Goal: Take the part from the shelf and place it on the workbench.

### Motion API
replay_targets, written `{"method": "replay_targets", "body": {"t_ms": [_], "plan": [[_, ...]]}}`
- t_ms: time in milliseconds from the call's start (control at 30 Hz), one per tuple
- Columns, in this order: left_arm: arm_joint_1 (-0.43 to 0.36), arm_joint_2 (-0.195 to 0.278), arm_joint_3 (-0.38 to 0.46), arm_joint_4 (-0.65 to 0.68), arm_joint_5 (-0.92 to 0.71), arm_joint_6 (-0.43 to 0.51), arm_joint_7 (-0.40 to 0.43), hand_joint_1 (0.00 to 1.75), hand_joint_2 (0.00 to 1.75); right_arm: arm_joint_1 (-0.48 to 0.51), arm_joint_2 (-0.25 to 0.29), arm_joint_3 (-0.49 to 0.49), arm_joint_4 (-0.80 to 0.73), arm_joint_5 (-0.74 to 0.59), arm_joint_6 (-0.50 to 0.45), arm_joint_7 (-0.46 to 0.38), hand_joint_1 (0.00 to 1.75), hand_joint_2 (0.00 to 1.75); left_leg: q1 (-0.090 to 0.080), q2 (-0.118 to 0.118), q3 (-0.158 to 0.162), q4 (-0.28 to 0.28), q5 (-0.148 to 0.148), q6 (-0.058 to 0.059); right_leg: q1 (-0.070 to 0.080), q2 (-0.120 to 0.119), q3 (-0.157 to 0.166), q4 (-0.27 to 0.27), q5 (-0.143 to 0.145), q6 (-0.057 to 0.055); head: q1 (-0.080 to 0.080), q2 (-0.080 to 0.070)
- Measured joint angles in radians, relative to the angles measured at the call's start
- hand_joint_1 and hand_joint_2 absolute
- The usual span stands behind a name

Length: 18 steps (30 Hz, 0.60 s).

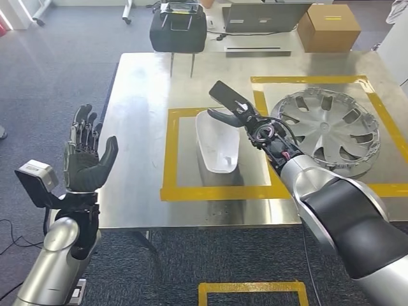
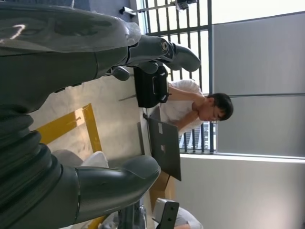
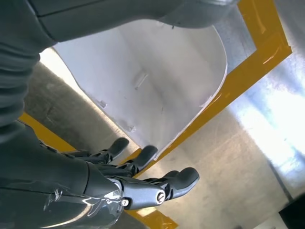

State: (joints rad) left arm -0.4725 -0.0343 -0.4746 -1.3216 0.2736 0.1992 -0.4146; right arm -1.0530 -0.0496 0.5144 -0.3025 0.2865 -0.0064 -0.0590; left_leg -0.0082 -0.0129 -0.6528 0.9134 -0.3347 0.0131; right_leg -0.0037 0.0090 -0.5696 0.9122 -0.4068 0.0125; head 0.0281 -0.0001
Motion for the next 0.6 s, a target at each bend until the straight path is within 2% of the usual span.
{"method": "replay_targets", "body": {"t_ms": [167, 300, 433, 600], "plan": [[-0.001, 0.0, 0.0, 0.005, 0.0, 0.009, -0.001, 0.0, 1.75, 0.001, 0.0, -0.002, 0.005, -0.003, 0.0, -0.004, 0.0, 0.0, 0.0, 0.001, -0.001, -0.002, 0.001, -0.001, -0.001, 0.001, -0.003, 0.0, 0.0, 0.0, 0.0, 0.0], [0.0, 0.001, 0.0, 0.008, 0.003, 0.015, -0.001, 0.0, 0.0, 0.004, 0.0, -0.005, 0.009, -0.031, 0.0, -0.025, 0.0, 0.0, 0.0, 0.001, -0.003, -0.005, 0.002, -0.002, -0.002, 0.001, -0.007, 0.0, 0.001, 0.0, 0.0, 0.0], [0.002, 0.003, 0.0, 0.01, 0.006, 0.02, 0.001, 0.0, 0.0, 0.008, 0.0, -0.019, 0.01, -0.092, 0.013, -0.073, 0.0, 0.0, -0.001, 0.001, -0.005, -0.007, 0.004, -0.004, -0.002, 0.002, -0.009, 0.0, 0.002, 0.0, 0.0, 0.0], [0.017, 0.011, 0.0, 0.01, -0.01, 0.047, 0.002, 0.0, 0.0, 0.02, 0.012, -0.073, 0.0, -0.276, 0.096, -0.23, 0.0, 0.0, -0.002, 0.001, -0.008, -0.009, 0.008, -0.006, 0.0, 0.002, -0.013, 0.0, 0.004, -0.002, 0.0, 0.0]]}}
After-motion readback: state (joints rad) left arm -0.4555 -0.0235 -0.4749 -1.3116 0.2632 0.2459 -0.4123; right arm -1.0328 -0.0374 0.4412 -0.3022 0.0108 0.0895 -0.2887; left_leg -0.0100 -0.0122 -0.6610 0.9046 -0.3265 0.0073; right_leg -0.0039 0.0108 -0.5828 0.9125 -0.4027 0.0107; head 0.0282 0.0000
